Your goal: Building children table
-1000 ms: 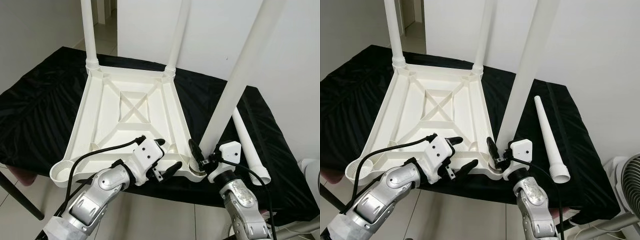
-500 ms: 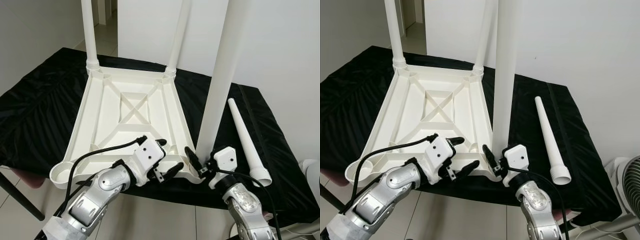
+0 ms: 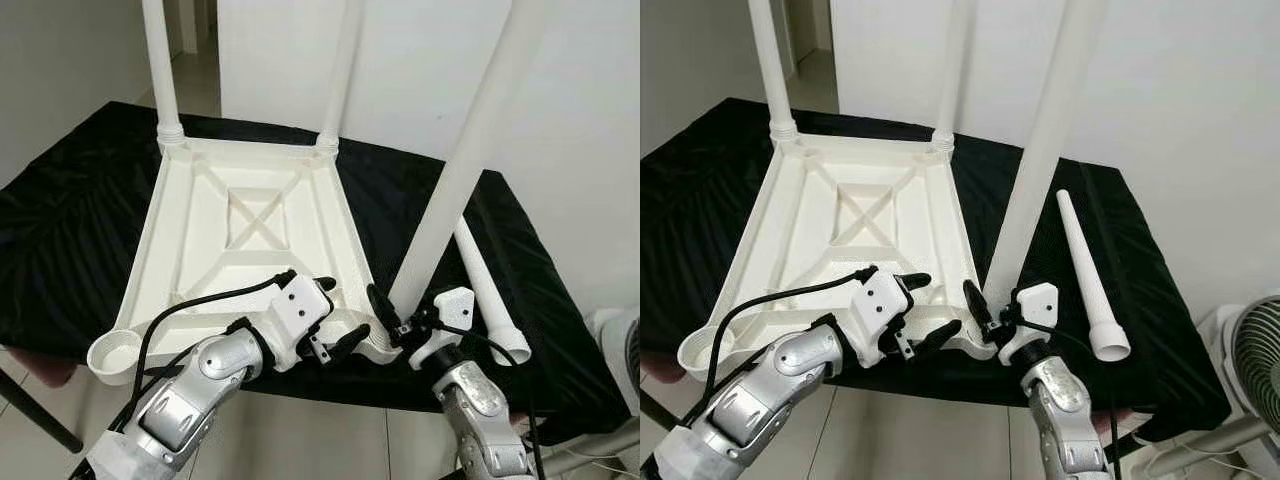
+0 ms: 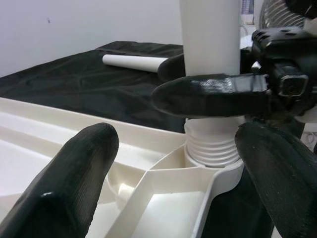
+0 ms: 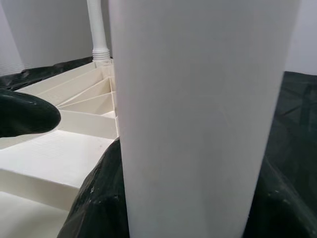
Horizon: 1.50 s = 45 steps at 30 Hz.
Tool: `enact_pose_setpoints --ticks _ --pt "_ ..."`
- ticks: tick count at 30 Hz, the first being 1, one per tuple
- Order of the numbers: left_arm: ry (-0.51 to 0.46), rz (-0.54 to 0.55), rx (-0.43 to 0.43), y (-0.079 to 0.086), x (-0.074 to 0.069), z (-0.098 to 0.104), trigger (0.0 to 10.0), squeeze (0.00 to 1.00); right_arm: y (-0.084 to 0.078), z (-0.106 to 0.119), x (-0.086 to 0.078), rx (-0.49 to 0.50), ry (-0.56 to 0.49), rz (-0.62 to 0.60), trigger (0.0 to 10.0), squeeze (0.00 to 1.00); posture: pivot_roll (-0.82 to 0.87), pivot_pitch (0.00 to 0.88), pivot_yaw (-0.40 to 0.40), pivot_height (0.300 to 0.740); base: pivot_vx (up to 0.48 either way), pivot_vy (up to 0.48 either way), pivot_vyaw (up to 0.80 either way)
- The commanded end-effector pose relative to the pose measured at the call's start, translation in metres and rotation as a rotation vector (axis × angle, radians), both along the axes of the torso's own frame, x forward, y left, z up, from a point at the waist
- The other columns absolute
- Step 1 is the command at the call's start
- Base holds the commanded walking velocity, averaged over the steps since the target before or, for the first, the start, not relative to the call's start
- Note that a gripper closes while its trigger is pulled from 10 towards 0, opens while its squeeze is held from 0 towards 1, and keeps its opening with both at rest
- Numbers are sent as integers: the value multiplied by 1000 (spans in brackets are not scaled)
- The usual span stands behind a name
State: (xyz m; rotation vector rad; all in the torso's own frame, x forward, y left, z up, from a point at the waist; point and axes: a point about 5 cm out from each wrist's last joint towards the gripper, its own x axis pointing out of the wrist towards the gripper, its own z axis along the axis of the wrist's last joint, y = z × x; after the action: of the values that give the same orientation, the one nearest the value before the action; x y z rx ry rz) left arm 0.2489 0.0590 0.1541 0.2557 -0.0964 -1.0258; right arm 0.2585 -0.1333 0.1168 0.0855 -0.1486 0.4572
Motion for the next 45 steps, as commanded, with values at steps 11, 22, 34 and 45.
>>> enact_pose_setpoints --ticks 11,22,34,45 --pt "14 -118 18 -6 -6 2 10000 0 0 -23 -7 56 108 -26 10000 0 -17 20 -108 740 0 0 0" --pt "9 -114 12 -8 -4 3 10000 0 -8 -35 -16 204 142 -148 10000 0 -21 14 -110 740 0 0 0" --pt "1 -109 17 -6 -3 5 10000 0 1 -33 -24 -90 -1 -25 10000 0 -14 8 -105 740 0 0 0" --pt "0 -113 22 -5 -3 5 10000 0 -3 -36 -25 -222 -52 10 10000 0 -12 1 -97 740 0 0 0"
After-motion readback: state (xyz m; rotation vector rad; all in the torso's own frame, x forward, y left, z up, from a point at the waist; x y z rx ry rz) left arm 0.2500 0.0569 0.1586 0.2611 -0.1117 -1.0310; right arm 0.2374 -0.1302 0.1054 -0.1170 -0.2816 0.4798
